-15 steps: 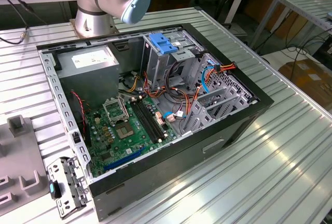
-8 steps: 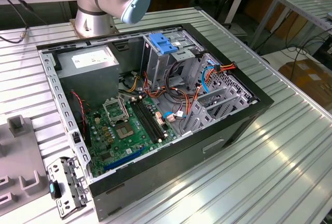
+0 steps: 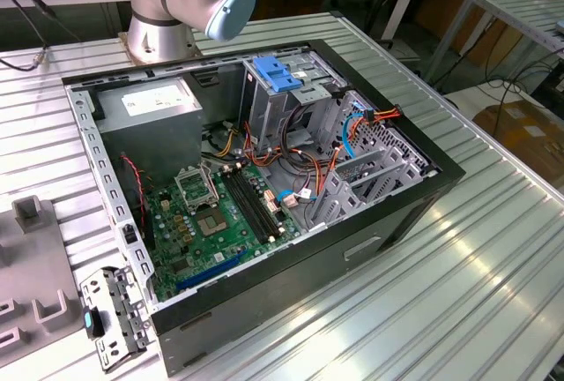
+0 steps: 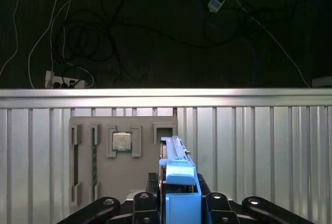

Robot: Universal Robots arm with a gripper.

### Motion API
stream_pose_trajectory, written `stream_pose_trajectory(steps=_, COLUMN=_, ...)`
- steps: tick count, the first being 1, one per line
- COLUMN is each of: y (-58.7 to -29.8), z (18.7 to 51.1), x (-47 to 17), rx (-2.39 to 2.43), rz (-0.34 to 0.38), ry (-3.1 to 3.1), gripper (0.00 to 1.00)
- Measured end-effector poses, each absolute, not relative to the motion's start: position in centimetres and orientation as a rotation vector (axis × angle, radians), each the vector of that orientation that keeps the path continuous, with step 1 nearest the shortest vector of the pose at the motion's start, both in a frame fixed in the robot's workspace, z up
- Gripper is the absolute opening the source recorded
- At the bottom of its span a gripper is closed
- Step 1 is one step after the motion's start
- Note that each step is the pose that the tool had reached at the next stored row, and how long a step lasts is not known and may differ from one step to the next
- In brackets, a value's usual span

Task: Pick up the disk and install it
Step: 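Pick up the disk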

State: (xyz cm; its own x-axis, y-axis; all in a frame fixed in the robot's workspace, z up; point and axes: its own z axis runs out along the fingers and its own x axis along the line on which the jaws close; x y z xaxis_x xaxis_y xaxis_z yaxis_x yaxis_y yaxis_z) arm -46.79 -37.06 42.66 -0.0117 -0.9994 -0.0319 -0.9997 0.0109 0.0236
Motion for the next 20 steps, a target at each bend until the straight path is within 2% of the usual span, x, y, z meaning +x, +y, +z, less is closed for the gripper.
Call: stream_pose_trajectory(steps=20, y=-37.1, z=44.2, x=-46.8, rx=-2.204, rz=0.062, ry=2.229, gripper=0.37)
